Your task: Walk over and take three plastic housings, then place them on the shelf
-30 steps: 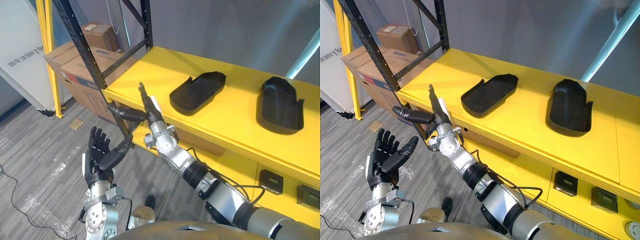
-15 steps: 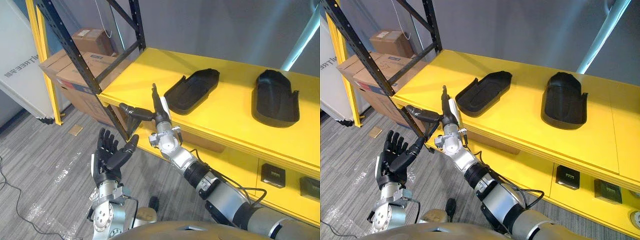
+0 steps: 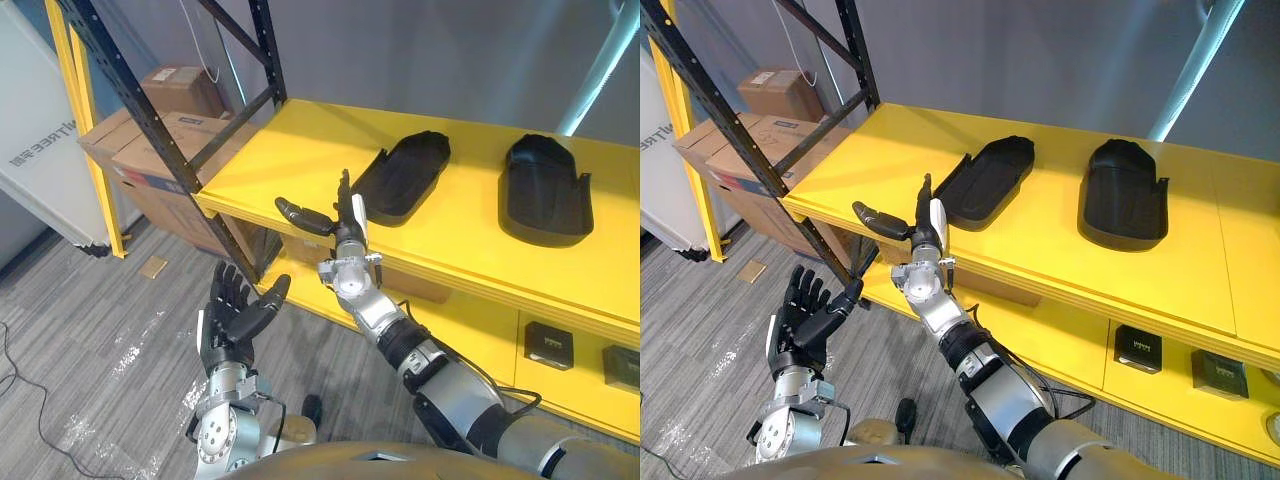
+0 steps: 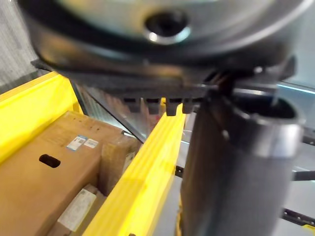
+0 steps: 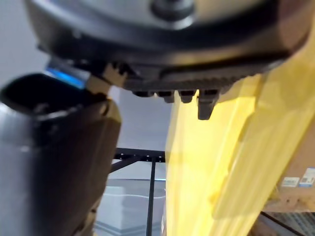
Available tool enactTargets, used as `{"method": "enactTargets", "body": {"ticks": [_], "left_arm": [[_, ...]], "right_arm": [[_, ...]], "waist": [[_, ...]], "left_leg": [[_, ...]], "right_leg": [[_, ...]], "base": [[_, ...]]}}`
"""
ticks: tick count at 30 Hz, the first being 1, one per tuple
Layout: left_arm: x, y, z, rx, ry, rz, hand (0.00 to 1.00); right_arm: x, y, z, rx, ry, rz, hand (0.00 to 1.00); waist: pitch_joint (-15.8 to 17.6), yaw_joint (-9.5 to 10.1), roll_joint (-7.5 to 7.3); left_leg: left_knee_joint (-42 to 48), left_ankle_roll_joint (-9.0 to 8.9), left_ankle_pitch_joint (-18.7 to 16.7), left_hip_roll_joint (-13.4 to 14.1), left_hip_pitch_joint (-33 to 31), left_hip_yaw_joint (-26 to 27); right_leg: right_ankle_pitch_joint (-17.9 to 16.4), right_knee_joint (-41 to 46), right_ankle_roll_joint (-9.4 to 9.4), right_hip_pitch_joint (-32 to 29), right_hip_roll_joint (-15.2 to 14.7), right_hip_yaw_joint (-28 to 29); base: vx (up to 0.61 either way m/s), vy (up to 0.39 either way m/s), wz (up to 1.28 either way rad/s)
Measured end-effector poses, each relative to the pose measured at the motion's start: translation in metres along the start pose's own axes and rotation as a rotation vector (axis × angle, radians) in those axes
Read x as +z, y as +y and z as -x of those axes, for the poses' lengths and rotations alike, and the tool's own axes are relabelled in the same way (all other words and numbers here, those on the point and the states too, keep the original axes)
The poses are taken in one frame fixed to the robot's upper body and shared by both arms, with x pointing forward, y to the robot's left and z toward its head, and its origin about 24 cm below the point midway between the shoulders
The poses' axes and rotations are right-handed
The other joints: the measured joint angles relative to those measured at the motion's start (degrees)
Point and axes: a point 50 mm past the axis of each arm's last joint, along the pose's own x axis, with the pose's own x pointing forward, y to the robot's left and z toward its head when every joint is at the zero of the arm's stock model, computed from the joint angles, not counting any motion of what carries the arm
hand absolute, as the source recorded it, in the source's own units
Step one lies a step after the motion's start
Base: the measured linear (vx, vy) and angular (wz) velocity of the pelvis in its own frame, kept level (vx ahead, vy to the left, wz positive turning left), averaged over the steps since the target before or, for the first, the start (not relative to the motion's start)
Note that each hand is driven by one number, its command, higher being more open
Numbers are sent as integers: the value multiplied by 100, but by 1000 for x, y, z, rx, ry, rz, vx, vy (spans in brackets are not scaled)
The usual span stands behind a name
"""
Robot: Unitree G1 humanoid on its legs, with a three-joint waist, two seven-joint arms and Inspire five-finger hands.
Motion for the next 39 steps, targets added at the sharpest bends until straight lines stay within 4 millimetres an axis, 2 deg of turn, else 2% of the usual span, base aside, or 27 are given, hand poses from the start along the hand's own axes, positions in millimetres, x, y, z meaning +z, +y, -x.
{"method": "enactTargets", "body": {"ticks": [8, 13, 15, 16, 17, 19, 21, 22, 23, 25, 26, 27, 28, 29, 31, 34, 36, 39], "left_arm": [[4, -6, -6, -24, -23, 9, 100], [4, -5, -6, -20, -24, 4, 100], [4, -4, -7, -21, -24, -1, 100], [5, -2, -7, -21, -28, -4, 100], [6, -2, -7, -23, -30, -5, 100], [8, 1, -8, -27, -40, -11, 100], [9, 6, -9, -10, -45, -19, 100], [10, 11, -9, 8, -51, -26, 100], [10, 16, -10, 26, -49, -37, 100], [8, 19, -9, 40, -40, -44, 100], [7, 21, -8, 48, -35, -45, 100], [7, 21, -8, 50, -34, -46, 100], [7, 21, -8, 52, -34, -46, 100], [7, 21, -8, 53, -34, -45, 100], [6, 20, -9, 42, -27, -53, 100], [-4, 22, -11, 29, 24, -61, 100], [-12, 20, -13, 19, 59, -65, 100], [-18, 14, -13, -5, 82, -63, 100]], "right_arm": [[-1, -4, -3, 29, -4, -13, 100], [5, 4, 6, 244, -102, -61, 100], [18, 10, 17, 370, -190, -133, 100], [34, 13, 26, 485, -293, -159, 100], [43, 13, 29, 528, -342, -171, 100], [78, 4, 37, 609, -524, -230, 100], [96, -6, 37, 603, -607, -255, 100], [109, -14, 32, 574, -648, -271, 100], [124, -31, 16, 506, -676, -235, 100], [135, -50, -5, 414, -668, -173, 100], [139, -69, -24, 328, -638, -110, 100], [140, -78, -33, 286, -612, -83, 100], [138, -100, -51, 209, -541, -34, 100], [135, -110, -59, 176, -499, -7, 100], [122, -155, -79, 48, -363, 100, 100], [118, -200, -91, -115, -259, 172, 100], [132, -223, -94, -229, -266, 216, 100], [156, -241, -94, -343, -308, 264, 100]], "waist": [[0, -61, 0], [-1, -90, -2], [-7, -120, -15], [-13, -160, -26], [-14, -167, -28], [-22, -162, -47], [-51, -158, -92], [-87, -159, -133], [-92, -157, -167], [-107, -157, -204], [-113, -147, -227], [-111, -141, -238], [-106, -123, -254], [-104, -112, -258], [-90, -21, -266], [12, 60, -243], [189, 113, -204], [410, 160, -146]], "left_leg": [[0, -1, -1, 9, 21, 42], [-1, -26, -23, 58, 30, 145], [0, -36, -30, 87, 31, 181], [0, -40, -33, 90, 37, 183], [0, -42, -34, 91, 38, 185], [0, -42, -34, 92, 74, 183], [-1, -42, -34, 92, 121, 180], [-3, -42, -34, 92, 149, 183], [-20, -43, -35, 90, 190, 185], [-23, -48, -39, 89, 202, 186], [-23, -54, -44, 86, 196, 184], [-23, -56, -45, 85, 192, 184], [-24, -61, -36, 79, 180, 183], [-24, -63, -29, 76, 172, 182], [-25, -26, 2, 95, 90, 134], [-24, -38, 87, 110, 9, 44], [-24, -6, 133, 140, -10, 22], [-22, -14, 146, 170, -61, 18]], "right_leg": [[9, 3, -2, -1, -3, 21], [22, -9, -20, -65, 19, 143], [38, -13, -26, -83, 34, 147], [39, -15, -26, -79, 43, 150], [39, -17, -26, -78, 47, 152], [39, -20, -25, -39, 54, 149], [39, -32, -25, 33, 51, 142], [39, -34, -25, 59, 52, 142], [41, -34, -22, 103, 50, 140], [42, -32, -18, 119, 37, 139], [47, -31, -11, 118, 34, 134], [50, -27, -8, 118, 32, 129], [50, -18, -10, 123, 26, 93], [47, -16, -13, 126, 22, 73], [75, -42, -37, 126, 33, -21], [156, -130, -32, 142, 98, -109], [164, -136, -45, 135, 129, -142], [154, -122, -64, 82, 142, -141]], "base": [[-4, -2, -1], [-16, -5, -10], [0, -26, -10], [0, 0, 0], [0, 0, 0], [0, 0, 0], [0, 0, 0], [0, 0, 0], [-65, -2, -2], [-87, 3, 0], [-78, 7, 2], [-99, 12, 6], [-101, 13, 8], [-99, 13, 14], [-90, -5, 21], [-59, -12, 17], [-35, -9, 6], [-22, 3, 1]]}}
